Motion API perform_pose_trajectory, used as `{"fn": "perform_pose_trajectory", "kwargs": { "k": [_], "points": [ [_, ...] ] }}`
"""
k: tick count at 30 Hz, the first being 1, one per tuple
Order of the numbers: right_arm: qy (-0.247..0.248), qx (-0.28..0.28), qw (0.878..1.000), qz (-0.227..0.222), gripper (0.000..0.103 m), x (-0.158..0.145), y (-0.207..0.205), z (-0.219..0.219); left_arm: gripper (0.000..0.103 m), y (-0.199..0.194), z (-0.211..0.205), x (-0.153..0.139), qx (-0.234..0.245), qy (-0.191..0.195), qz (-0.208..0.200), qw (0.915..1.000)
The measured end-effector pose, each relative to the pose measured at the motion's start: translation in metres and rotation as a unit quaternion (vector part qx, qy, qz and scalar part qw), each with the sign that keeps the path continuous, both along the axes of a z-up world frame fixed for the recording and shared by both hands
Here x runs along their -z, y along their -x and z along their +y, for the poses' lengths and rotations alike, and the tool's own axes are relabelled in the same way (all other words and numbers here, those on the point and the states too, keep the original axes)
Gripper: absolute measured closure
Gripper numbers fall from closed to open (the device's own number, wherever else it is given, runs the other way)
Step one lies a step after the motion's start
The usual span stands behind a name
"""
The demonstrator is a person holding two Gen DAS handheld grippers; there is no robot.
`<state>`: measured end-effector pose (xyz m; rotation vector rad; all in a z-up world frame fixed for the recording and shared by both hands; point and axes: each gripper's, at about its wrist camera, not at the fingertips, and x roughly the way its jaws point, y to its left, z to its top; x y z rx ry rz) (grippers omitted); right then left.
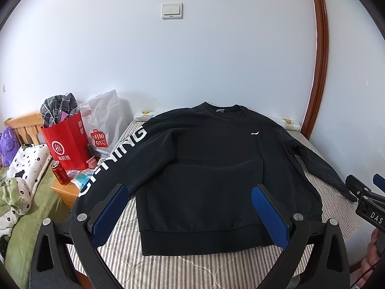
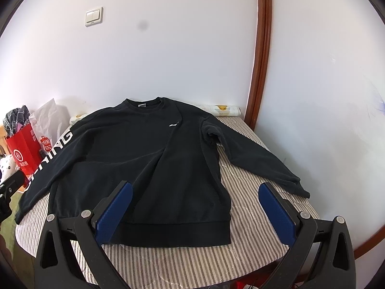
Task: Fold small clothes
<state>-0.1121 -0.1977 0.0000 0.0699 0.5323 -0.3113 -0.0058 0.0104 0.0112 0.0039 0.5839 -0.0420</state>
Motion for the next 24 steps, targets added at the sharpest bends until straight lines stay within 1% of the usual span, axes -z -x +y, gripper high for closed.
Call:
{"fn": "perform_pose_trajectory", "kwargs": {
  "k": [15,24],
  "points": [
    [0.009,-0.001,1.000,-0.003,0.000,0.003,0.004,0.004,0.000,0.004,0.003,0.003,0.000,0.001,0.000,1.0000],
    [0.007,-0.002,1.000,-0.005,0.000,0.004,0.004,0.002,0.000,0.005,0.011,0.002,-0.004,0.010,0.004,0.9999]
  ]
}}
